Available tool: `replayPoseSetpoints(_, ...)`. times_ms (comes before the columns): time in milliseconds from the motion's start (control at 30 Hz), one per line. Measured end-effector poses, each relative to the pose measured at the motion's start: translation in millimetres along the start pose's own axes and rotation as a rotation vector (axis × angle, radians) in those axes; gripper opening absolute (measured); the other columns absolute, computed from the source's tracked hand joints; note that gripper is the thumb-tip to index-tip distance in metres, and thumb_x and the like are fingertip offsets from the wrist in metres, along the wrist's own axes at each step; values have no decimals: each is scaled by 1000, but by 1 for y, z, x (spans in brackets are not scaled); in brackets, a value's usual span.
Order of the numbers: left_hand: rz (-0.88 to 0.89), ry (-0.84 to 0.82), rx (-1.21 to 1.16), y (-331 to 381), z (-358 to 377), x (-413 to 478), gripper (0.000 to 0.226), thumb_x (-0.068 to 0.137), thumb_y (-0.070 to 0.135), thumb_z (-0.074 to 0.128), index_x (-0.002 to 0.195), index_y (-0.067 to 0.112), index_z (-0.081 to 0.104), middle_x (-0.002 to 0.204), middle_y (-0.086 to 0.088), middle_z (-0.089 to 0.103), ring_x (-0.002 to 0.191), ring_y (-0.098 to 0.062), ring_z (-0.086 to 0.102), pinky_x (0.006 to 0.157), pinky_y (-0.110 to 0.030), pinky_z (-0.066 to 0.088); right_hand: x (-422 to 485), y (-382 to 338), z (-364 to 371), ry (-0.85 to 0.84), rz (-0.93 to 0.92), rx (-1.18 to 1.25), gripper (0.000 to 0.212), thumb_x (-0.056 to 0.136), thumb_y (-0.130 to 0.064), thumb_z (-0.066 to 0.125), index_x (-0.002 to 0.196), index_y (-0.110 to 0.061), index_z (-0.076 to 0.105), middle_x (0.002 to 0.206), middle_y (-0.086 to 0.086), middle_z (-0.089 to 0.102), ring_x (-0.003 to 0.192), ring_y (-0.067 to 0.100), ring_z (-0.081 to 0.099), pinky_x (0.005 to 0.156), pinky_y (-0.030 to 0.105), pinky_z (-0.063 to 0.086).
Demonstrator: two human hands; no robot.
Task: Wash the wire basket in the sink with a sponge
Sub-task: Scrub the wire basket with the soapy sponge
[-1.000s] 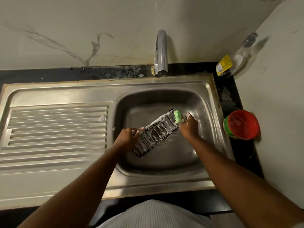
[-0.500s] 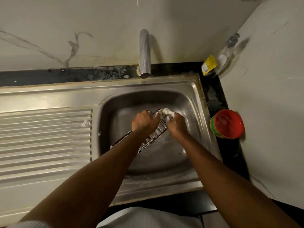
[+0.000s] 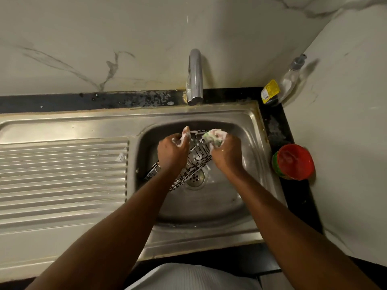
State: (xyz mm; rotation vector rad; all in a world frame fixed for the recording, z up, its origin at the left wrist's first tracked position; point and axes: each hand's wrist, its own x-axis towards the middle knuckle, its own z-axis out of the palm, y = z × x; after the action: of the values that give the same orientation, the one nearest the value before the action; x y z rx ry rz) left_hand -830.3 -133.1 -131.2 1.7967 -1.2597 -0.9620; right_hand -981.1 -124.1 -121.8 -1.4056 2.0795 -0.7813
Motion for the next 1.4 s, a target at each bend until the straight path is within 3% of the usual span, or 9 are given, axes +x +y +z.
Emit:
replayPoseSetpoints(200,-62,42,-126,12,-5,9,40,87,42,52,55,20,49,53,-1,47,51,-15,37,54,-34,32,-29,-12,3,-19,-529,-85,37,84,-5,69,119,-15,75,117,-1,76,106,15,69,93,29,54)
replayPoseSetpoints(400,-70,-54,-65,-11,-17,2,59,85,64,73,83,6,74,76,-14,72,68,-30,67,64,-40,55,2,31,-4,48,-4,-16,25,89,-11,75,114,-14,78,106,5,78,91,15,73,70,13,52)
replayPoseSetpoints(533,-87,-44,-142,-4,-19,3,44,95,42,74,58,22,59,48,10,52,45,-6,44,48,-27,36,11,13,3,40,82,85,27,87,-4,75,114,-9,78,102,7,79,85,14,74,65,16,56)
replayPoseSetpoints(700,-172,18,-206,-9,-32,16,20,98,29,71,82,18,66,74,1,67,66,-13,62,56,-24,49,-7,-5,6,101,-149,-84,32,82,3,73,113,-7,78,103,9,79,91,23,75,79,26,57)
replayPoseSetpoints(833,-126,-295,-169,-5,-42,24,33,104,37,62,75,21,64,63,4,63,57,-14,58,61,-35,50,4,5,6,38,-12,12,35,88,-1,72,123,-7,74,110,11,77,93,20,74,69,10,52)
replayPoseSetpoints(933,-92,-613,20,14,-50,41,31,110,30,51,101,10,72,85,-8,73,72,-23,68,75,-41,56,15,10,6,3,125,127,34,91,-4,74,125,-8,72,108,8,77,81,11,69,52,-1,42)
replayPoseSetpoints(1100,-341,-872,87,41,-50,65,24,107,19,55,115,1,69,110,-19,74,87,-26,70,71,-35,56,7,6,3,-170,-94,179,16,88,-21,80,104,-22,80,95,-15,76,84,3,71,72,13,54)
replayPoseSetpoints(1333,-302,-530,115,21,-8,39,54,109,47,42,113,0,68,97,-16,74,81,-31,71,64,-30,49,17,7,-5,-82,-32,205,20,91,-14,76,111,-18,77,93,-16,71,84,-2,68,74,3,47)
replayPoseSetpoints(1400,-240,-494,15,16,-8,31,59,109,53,41,105,1,68,82,-11,69,72,-25,64,64,-33,48,26,12,-11,-29,1,196,16,91,-19,76,107,-16,78,96,-9,76,87,3,72,79,14,55)
